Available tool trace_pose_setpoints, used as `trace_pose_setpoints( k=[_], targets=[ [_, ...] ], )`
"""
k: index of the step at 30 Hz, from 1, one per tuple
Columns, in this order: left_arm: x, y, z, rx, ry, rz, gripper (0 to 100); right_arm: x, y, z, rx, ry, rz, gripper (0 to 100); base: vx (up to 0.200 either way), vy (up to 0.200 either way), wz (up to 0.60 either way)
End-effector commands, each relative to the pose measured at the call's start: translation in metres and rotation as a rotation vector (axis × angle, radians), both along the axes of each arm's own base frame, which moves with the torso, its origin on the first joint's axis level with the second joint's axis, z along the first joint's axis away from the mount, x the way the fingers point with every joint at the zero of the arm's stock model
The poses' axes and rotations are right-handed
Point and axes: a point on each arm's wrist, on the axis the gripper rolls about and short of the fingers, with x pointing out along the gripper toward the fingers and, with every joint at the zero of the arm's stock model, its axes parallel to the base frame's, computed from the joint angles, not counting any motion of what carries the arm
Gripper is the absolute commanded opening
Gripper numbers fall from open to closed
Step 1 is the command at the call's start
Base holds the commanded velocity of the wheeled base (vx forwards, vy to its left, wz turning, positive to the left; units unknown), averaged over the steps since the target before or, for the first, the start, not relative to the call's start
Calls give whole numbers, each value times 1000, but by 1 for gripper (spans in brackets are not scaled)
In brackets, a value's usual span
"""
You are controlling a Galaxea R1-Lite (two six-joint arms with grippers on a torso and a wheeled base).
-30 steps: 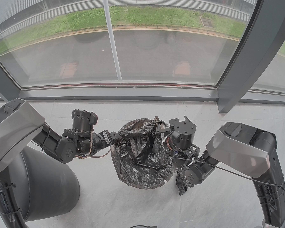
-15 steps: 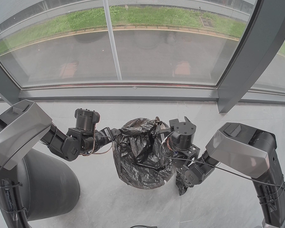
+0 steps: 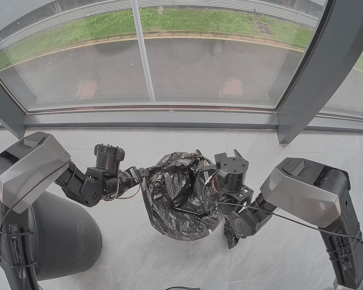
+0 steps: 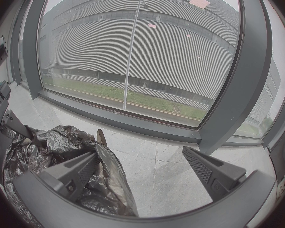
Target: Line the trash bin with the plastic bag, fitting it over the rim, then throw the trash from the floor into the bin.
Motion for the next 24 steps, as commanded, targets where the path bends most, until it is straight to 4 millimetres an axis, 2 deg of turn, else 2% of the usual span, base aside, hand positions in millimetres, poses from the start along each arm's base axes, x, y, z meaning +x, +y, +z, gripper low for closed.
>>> trace_pose_setpoints(
  k=[1, 11, 20, 24],
  targets=[
    [2, 4, -11, 4, 25, 8, 100, 0, 1, -5, -5, 5, 1, 100, 0, 0, 0],
    [7, 2, -34, -1, 65, -6, 100, 0, 1, -5, -5, 5, 1, 100, 0, 0, 0],
    [7, 1, -44, -29, 98, -52, 100, 1, 0, -8, -8, 10, -2, 100, 0, 0, 0],
    [8, 0, -57, -22, 123, -53, 100, 1, -1, -8, -7, 9, -4, 100, 0, 0, 0]
  ],
)
